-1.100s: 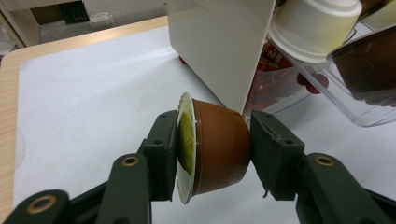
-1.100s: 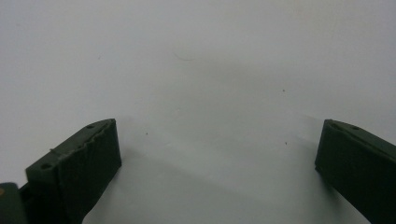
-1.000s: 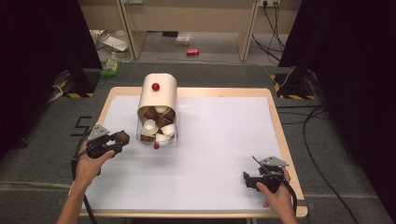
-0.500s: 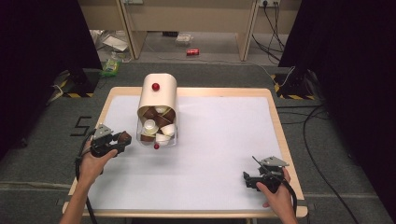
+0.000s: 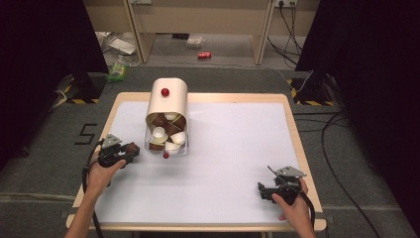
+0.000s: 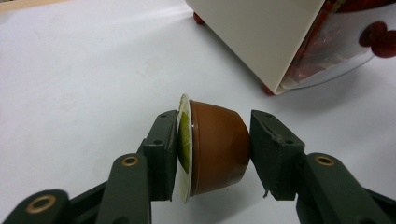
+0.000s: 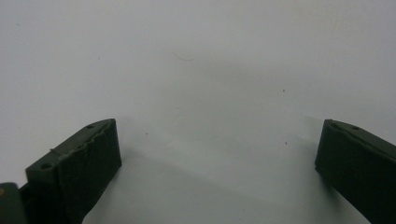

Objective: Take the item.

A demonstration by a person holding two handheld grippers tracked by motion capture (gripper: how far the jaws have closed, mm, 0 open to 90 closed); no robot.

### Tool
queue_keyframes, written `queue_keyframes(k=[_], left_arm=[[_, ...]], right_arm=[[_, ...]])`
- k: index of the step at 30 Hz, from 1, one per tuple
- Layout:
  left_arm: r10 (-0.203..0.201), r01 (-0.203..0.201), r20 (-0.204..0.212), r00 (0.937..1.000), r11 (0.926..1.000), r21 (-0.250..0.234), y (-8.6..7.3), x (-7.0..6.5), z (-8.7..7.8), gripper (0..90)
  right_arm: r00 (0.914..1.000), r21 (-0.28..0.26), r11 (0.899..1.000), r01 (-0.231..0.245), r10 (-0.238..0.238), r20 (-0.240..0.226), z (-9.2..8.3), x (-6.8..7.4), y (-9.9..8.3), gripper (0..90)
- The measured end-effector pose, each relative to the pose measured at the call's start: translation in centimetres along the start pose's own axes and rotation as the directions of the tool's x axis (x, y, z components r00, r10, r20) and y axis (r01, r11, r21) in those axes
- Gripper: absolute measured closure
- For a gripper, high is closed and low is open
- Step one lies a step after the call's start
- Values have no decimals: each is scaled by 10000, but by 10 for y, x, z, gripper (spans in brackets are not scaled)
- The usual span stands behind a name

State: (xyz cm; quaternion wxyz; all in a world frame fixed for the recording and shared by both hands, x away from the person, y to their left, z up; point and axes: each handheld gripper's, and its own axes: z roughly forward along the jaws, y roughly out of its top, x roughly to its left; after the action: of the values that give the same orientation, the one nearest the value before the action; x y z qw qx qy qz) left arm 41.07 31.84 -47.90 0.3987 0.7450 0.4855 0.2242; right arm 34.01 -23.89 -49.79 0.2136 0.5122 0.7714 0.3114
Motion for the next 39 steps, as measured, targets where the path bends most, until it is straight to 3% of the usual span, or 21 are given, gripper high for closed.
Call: queue_keyframes(k=[13,19,26,39], left_arm=[[90,-91,63,9999,9995,287,-2,-2,8,520],[175,-173,-53,9998,9994,315,-1,-4,5,391],[41,-43,119,9999,9999,151,0,-7,-4,269],[-117,108,512,9986,9998,170,-5,-14,-14,229]], right_arm=[[10000,-9,10000,25,-25,3,0,0,0,7],[10000,-3,10000,4,-4,1,0,0,0,6],[10000,-8,10000,35,-35,0,0,0,0,6],[10000,-1,10000,1,-1,1,0,0,0,6]])
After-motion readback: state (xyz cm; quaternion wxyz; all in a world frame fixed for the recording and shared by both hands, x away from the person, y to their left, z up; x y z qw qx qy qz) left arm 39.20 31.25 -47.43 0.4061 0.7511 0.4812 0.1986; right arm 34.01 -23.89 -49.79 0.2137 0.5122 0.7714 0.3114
